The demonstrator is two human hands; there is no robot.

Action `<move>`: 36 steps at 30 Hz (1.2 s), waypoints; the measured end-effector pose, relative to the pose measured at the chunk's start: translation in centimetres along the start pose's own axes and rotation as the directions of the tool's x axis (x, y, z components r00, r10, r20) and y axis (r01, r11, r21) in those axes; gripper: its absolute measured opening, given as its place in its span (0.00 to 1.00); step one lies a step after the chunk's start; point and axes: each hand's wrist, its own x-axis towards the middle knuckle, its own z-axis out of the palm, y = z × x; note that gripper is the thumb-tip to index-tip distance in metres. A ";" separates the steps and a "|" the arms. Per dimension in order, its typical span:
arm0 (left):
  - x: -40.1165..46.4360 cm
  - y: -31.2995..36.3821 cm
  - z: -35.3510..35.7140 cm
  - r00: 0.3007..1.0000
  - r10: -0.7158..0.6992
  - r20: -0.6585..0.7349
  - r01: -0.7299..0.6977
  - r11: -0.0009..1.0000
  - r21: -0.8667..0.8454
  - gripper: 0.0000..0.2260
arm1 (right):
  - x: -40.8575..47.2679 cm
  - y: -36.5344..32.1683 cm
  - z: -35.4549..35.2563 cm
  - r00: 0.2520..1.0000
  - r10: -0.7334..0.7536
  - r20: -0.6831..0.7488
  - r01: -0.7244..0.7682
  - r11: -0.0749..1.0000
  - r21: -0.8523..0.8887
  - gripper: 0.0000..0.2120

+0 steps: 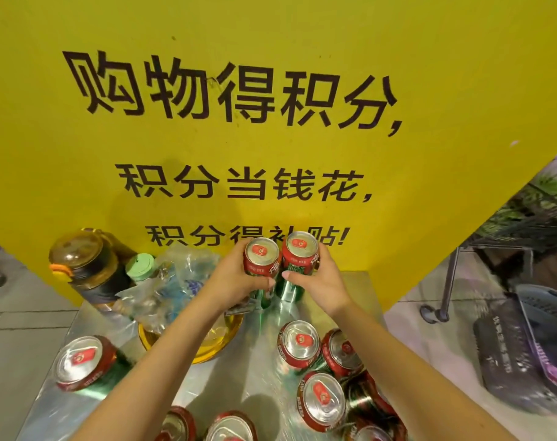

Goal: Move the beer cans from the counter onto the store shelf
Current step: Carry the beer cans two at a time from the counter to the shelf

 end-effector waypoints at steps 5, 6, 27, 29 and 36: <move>0.3 -0.1 -0.2 1.000 0.003 -0.017 -0.003 1.000 0.020 0.32 | 0.5 0.6 -0.1 0.999 0.020 -0.030 -0.020 0.999 0.027 0.30; 0.3 -0.2 -0.2 1.000 0.005 -0.023 -0.005 1.000 0.023 0.32 | 0.5 0.7 -0.2 0.999 0.023 -0.036 -0.022 0.999 0.037 0.30; -5.2 8.8 -1.0 0.945 0.216 -0.245 -0.251 0.960 -0.120 0.26 | -7.0 -7.2 -8.7 0.967 -0.199 -0.161 0.218 0.970 0.112 0.27; -7.2 10.5 -1.7 0.931 0.249 -0.268 -0.298 0.941 -0.160 0.23 | -8.9 -9.0 -9.5 0.959 -0.227 -0.168 0.251 0.959 0.135 0.28; -16.9 15.3 -4.1 0.862 0.343 -0.373 -0.463 0.832 -0.306 0.25 | -16.4 -14.3 -11.2 0.916 -0.353 -0.189 0.388 0.900 0.200 0.31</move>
